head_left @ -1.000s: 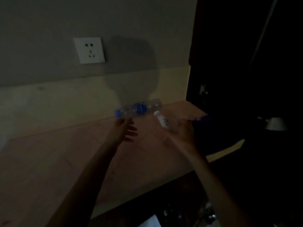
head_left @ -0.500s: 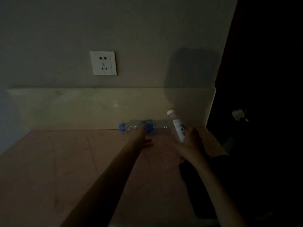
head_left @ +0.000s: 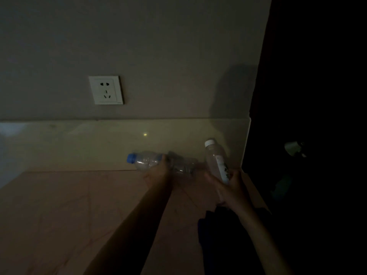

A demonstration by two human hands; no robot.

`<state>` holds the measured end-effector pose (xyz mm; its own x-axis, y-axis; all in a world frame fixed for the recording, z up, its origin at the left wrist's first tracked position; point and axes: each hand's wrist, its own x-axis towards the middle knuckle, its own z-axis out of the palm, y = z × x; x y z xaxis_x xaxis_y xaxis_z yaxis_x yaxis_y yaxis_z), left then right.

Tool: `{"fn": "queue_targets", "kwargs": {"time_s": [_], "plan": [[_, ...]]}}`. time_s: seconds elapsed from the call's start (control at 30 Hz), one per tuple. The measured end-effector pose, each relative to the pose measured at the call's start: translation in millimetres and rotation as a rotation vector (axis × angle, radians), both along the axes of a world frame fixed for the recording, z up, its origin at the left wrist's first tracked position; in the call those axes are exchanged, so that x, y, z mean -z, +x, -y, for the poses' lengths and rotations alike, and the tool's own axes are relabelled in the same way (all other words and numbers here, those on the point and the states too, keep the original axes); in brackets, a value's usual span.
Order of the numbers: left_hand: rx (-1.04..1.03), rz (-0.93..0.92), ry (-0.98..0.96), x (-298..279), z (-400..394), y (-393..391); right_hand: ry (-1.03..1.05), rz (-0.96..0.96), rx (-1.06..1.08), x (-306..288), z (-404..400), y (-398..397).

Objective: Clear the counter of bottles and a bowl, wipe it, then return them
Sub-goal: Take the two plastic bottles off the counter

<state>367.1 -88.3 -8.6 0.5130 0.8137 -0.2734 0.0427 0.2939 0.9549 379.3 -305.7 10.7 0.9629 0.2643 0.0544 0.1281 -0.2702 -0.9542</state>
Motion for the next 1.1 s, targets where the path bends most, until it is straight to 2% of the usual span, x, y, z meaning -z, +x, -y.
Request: {"fn": "queue_targets", "kwargs": {"time_s": [0.07, 0.17, 0.37, 0.43, 0.53, 0.67, 0.93, 1.1], "plan": [[0.053, 0.148, -0.041, -10.7, 16.5, -21.1, 0.092, -0.039, -0.018, -1.5, -0.9, 3.0], [0.094, 0.195, -0.008, -15.6, 17.3, -61.5, 0.196, -0.093, -0.052, -2.6, -10.3, 0.5], [0.336, 0.396, 0.029, -32.0, 25.7, -165.8, 0.320, -0.113, -0.248, -1.2, -36.1, -40.2], [0.313, 0.438, 0.034, -27.1, 28.4, -205.2, 0.334, -0.144, -0.333, 0.2, -49.6, -67.5], [0.162, 0.383, 0.147, -10.2, 24.4, -267.3, 0.356, -0.230, -0.530, 2.9, -73.7, -116.3], [-0.023, 0.326, 0.206, 3.7, 10.0, -353.4, 0.307, -0.259, -0.759, 1.2, -110.2, -185.2], [-0.507, 0.227, 0.208, 22.7, 6.8, -517.3, 0.224, -0.389, -1.177, 29.2, -197.2, -335.5], [-0.696, 0.211, 0.187, 55.2, 5.7, -619.8, 0.073, -0.357, -1.392, 57.7, -239.3, -433.9]]}}
